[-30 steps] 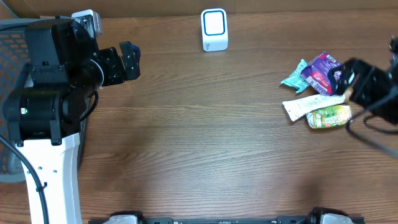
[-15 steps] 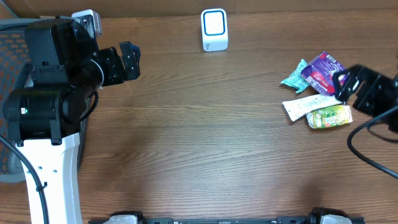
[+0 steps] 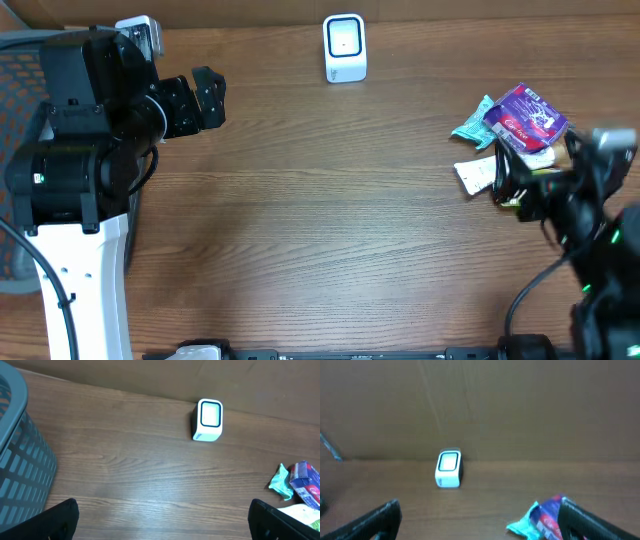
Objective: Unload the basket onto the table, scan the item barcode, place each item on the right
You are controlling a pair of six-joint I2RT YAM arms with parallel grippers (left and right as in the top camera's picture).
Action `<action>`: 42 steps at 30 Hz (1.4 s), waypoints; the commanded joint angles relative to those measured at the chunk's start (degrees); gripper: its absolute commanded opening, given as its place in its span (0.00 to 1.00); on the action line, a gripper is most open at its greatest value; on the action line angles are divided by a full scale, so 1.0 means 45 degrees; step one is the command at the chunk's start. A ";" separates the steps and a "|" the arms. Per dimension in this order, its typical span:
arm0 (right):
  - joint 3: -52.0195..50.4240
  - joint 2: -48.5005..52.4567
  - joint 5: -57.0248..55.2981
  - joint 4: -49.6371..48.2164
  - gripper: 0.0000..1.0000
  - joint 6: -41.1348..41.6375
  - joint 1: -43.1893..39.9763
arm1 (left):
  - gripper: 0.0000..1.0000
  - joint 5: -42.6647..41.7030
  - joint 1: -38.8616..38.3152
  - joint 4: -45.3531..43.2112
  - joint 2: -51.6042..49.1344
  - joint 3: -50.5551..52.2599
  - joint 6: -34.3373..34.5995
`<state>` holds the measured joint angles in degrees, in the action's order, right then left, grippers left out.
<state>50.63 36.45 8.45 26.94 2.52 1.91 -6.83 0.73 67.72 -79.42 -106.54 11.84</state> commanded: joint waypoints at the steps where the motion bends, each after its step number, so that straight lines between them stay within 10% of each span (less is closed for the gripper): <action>1: -0.2943 -0.2011 -0.0350 -0.1710 1.00 -0.0204 0.0073 | 1.00 -0.0049 -0.0024 -0.0039 0.0005 -0.0097 -0.0248; 15: -1.0083 -0.6669 -0.1117 -0.7587 1.00 -0.0204 0.0690 | 0.99 -0.0049 -0.0024 -0.0039 0.0005 -0.0097 -0.0248; 42: -1.1147 -0.8058 -0.1205 -0.4959 1.00 -0.0194 0.0738 | 1.00 -0.0049 -0.0024 -0.0039 0.0005 -0.0097 -0.0248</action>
<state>1.06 0.69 3.60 4.84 1.72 4.93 -6.83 0.73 67.72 -79.42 -106.52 11.84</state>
